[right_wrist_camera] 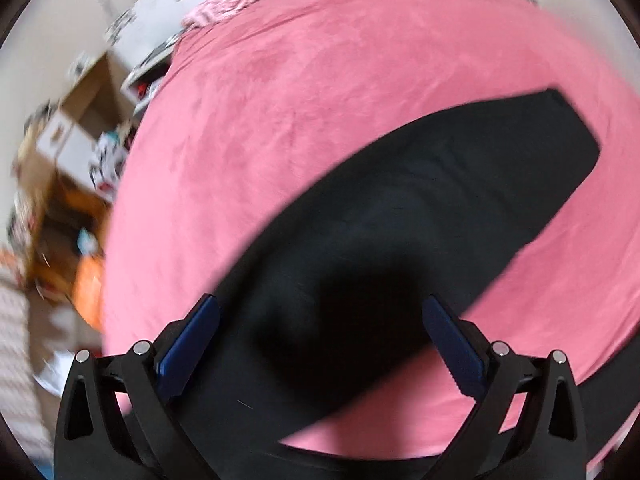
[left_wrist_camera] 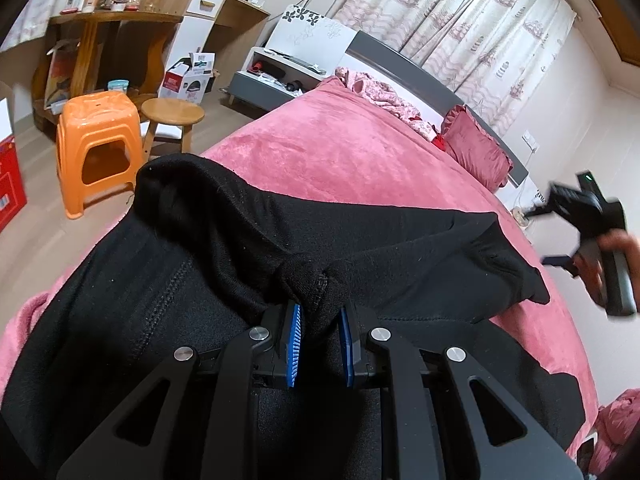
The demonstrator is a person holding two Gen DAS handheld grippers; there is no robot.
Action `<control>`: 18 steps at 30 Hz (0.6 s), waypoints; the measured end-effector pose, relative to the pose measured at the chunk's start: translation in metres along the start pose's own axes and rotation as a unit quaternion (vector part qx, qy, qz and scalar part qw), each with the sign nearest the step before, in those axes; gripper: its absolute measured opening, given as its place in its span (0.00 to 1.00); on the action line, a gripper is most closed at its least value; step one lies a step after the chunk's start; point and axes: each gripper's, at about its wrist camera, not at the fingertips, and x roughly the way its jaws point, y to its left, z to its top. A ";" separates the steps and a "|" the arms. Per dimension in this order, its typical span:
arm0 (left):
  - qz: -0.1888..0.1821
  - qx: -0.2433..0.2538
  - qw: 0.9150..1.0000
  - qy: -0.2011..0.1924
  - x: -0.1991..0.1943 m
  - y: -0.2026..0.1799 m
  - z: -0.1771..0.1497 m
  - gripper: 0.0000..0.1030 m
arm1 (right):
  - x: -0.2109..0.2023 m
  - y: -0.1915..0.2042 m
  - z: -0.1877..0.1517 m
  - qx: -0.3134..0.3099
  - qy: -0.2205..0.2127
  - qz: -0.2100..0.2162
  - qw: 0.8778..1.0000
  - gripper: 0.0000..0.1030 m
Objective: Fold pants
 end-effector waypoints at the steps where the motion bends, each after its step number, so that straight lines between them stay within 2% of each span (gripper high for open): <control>1: -0.001 -0.001 1.000 0.000 0.000 0.001 0.000 0.15 | 0.005 0.005 0.004 0.015 0.004 0.006 1.000 0.98; 3: -0.003 -0.003 1.000 0.000 0.000 0.003 0.001 0.15 | 0.013 0.011 0.007 0.034 0.004 0.006 0.999 0.98; 10: -0.009 -0.006 1.000 0.000 0.002 0.005 0.000 0.15 | 0.032 0.012 0.018 0.038 -0.009 -0.025 0.999 0.97; 12: -0.009 -0.006 1.000 0.000 0.001 0.005 0.000 0.15 | 0.038 0.008 0.018 0.031 -0.005 -0.046 0.998 0.90; 14: -0.009 -0.006 1.000 0.000 0.002 0.005 0.000 0.15 | 0.045 0.004 0.018 0.025 0.003 -0.060 0.998 0.74; 15: -0.009 -0.006 1.000 0.000 0.002 0.005 0.000 0.15 | 0.049 0.000 0.017 0.024 0.011 -0.054 0.998 0.67; 17: -0.009 -0.007 1.000 0.000 0.002 0.005 0.000 0.15 | 0.053 -0.009 0.011 0.031 0.029 -0.019 0.999 0.34; 18: -0.009 -0.007 1.000 0.000 0.002 0.005 0.000 0.15 | 0.052 -0.012 0.008 0.035 0.032 -0.006 0.999 0.28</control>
